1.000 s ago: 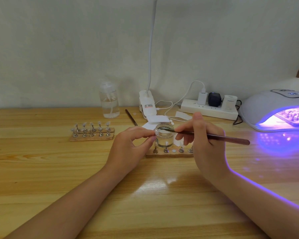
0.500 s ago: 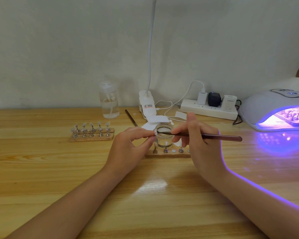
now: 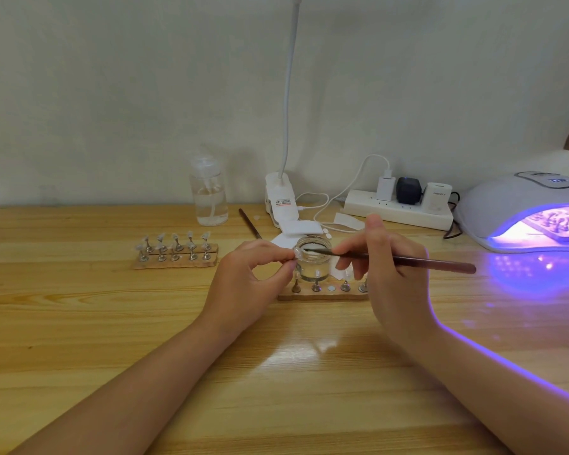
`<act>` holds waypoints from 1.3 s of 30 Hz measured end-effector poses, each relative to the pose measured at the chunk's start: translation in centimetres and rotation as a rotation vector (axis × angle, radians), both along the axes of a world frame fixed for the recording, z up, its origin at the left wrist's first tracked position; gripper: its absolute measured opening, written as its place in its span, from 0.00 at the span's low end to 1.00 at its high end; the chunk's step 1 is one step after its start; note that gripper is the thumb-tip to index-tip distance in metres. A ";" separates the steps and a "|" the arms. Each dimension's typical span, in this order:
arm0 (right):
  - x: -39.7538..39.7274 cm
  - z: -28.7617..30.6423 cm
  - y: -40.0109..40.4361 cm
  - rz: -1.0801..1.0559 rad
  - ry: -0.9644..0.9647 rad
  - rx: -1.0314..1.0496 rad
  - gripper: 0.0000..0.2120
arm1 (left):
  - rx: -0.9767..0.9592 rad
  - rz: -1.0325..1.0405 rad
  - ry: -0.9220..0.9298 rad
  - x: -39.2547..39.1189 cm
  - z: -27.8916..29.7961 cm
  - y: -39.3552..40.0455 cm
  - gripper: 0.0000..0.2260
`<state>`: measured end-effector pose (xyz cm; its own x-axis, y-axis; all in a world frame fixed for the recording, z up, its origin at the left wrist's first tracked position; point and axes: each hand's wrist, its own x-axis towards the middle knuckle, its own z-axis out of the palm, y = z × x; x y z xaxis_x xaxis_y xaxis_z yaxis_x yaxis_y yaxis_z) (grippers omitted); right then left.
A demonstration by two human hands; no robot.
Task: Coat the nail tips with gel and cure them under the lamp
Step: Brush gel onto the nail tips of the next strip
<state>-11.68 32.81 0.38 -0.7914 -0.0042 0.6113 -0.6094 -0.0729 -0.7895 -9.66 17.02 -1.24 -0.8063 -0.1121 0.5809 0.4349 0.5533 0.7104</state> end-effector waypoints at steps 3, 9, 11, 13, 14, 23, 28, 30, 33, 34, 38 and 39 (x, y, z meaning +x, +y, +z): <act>-0.2 0.0 0.0 -0.013 0.026 0.094 0.17 | 0.000 -0.003 -0.008 0.0 0.0 0.0 0.11; -0.3 -0.3 -0.1 -0.014 0.151 0.238 0.15 | -0.016 0.000 -0.015 0.2 0.1 0.0 0.13; -0.3 -0.4 -0.1 -0.007 0.155 0.242 0.16 | -0.015 -0.004 -0.016 0.2 0.1 0.0 0.12; -0.3 -0.4 -0.1 -0.004 0.145 0.236 0.16 | -0.015 -0.002 -0.019 0.1 0.1 0.0 0.11; -0.3 -0.4 -0.1 -0.001 0.140 0.230 0.16 | -0.016 0.001 -0.021 0.1 0.1 0.0 0.11; -0.2 -0.2 0.2 0.022 0.057 0.106 0.20 | -0.023 0.020 -0.043 0.2 0.1 0.0 0.11; -0.4 -0.1 0.1 0.011 0.108 0.092 0.18 | -0.016 0.019 -0.058 0.2 0.2 0.0 0.10; -0.4 -0.1 0.0 -0.002 0.143 0.176 0.16 | -0.017 0.017 -0.062 0.1 0.2 0.1 0.09; -0.4 -0.2 -0.1 -0.012 0.177 0.249 0.15 | -0.023 0.018 -0.062 0.1 0.1 0.0 0.09; -0.4 -0.3 -0.1 -0.010 0.173 0.249 0.15 | -0.026 0.019 -0.061 0.1 0.1 0.0 0.09; -0.3 -0.3 -0.1 0.011 0.134 0.222 0.17 | -0.019 0.024 -0.058 0.1 0.1 0.0 0.09; -0.3 -0.3 0.0 0.011 0.132 0.218 0.17 | -0.019 0.025 -0.058 0.1 0.1 0.0 0.09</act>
